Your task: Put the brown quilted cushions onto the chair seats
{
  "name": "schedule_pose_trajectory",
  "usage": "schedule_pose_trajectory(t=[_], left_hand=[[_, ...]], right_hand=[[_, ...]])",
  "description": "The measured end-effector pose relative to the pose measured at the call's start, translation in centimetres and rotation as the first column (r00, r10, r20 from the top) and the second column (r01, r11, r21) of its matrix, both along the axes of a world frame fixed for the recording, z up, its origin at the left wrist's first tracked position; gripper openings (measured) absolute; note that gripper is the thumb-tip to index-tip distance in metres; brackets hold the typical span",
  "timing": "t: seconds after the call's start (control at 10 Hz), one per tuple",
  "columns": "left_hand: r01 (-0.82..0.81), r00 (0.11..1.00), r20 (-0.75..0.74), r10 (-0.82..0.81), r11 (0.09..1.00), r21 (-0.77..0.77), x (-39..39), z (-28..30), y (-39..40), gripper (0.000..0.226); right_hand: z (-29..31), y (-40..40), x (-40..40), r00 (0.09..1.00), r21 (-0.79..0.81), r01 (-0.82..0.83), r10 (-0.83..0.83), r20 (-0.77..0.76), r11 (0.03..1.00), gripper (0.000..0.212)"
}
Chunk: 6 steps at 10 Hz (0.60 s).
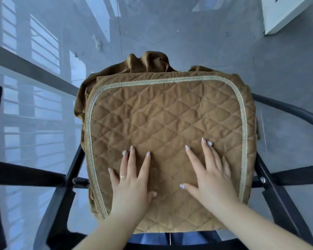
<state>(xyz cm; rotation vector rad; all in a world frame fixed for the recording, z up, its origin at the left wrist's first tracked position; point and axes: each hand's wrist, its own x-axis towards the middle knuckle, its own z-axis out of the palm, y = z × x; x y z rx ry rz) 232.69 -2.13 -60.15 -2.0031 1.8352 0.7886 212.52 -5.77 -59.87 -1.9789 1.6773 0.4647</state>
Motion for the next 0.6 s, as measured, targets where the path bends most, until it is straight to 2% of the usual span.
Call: schedule_pose_trajectory(t=[0.1,0.2,0.3,0.4,0.5,0.6], left_hand=[[0.028,0.999,0.028,-0.028,0.999,0.032,-0.9,-1.4,2.5,0.134],[0.034,0.999,0.038,-0.035,0.999,0.015,-1.5,-2.7,1.9,0.138],[0.01,0.999,0.033,-0.013,0.997,0.079,-1.7,-3.4,1.7,0.14],[0.019,0.998,0.053,-0.027,0.99,0.142,-2.0,-2.4,1.1,0.13],[0.011,1.0,0.012,-0.014,0.966,0.26,-1.2,0.1,-0.9,0.111],[-0.12,0.968,-0.177,0.177,0.949,0.293,0.8,3.6,-3.3,0.083]], right_hand=[[-1.1,3.4,-0.4,1.0,0.015,0.011,-0.011,-0.03,1.0,0.12],[-2.7,3.2,0.5,0.998,-0.005,0.045,-0.046,-0.046,0.999,0.13],[-3.7,2.9,1.1,0.996,0.046,0.068,-0.066,-0.053,0.997,0.131],[-2.7,2.6,1.6,0.996,0.135,0.066,-0.057,-0.071,0.989,0.122],[0.1,0.4,1.3,0.996,0.268,0.073,-0.056,-0.07,0.961,0.105],[3.9,-3.7,0.2,0.983,0.366,0.15,-0.178,0.043,0.918,0.076]])
